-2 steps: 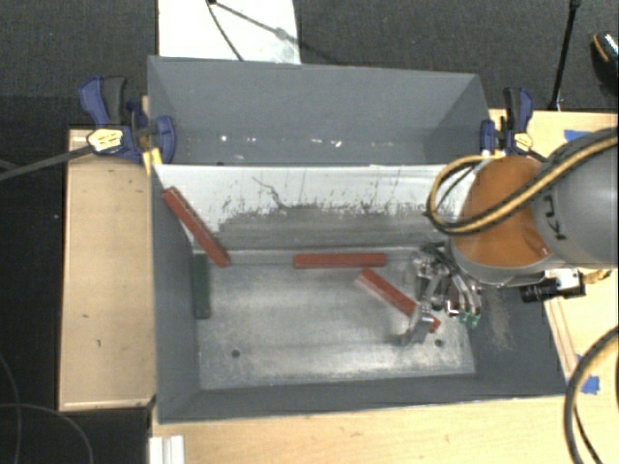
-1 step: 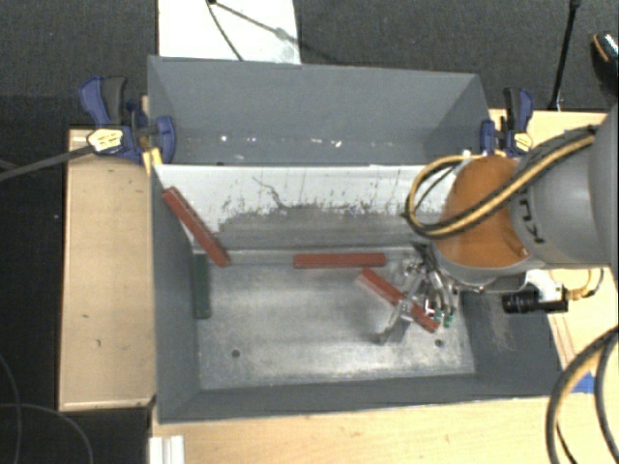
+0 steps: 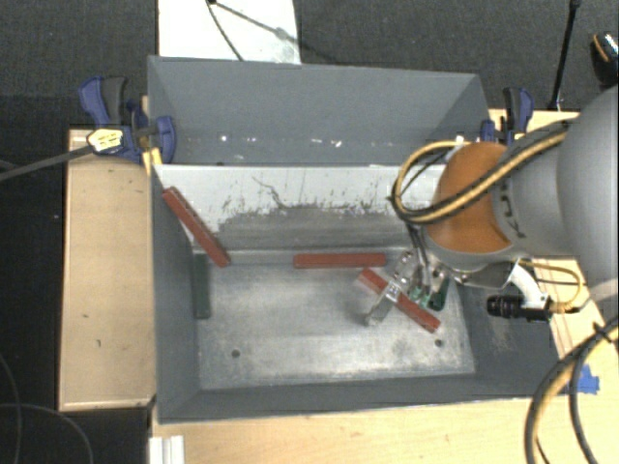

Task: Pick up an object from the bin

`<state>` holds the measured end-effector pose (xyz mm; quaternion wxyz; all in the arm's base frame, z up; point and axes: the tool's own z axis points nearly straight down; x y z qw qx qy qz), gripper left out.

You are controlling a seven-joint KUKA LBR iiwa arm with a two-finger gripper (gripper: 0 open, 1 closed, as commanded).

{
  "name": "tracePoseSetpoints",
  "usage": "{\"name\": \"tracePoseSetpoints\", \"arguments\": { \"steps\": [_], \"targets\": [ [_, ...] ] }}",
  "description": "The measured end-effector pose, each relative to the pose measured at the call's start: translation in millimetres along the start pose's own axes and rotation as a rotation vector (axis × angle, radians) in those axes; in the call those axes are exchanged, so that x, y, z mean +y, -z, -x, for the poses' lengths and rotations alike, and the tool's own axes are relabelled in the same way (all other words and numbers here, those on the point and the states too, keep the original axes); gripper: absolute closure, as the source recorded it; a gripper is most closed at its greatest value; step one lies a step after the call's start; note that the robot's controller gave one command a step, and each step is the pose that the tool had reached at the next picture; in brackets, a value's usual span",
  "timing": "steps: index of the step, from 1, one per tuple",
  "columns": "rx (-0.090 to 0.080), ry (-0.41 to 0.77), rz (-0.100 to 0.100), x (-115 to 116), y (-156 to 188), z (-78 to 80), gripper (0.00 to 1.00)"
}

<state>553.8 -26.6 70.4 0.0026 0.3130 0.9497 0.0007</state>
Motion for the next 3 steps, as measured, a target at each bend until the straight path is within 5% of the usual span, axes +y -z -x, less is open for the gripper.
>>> {"name": "tracePoseSetpoints", "arguments": {
  "steps": [1,2,3],
  "targets": [
    [-0.002,-0.175,0.001,16.0,-0.1,-9.3,0.00],
    [-0.002,-0.170,0.000,15.7,0.2,-9.0,1.00],
    [-0.003,-0.164,0.003,17.3,109.0,-6.4,1.00]
  ]
}}
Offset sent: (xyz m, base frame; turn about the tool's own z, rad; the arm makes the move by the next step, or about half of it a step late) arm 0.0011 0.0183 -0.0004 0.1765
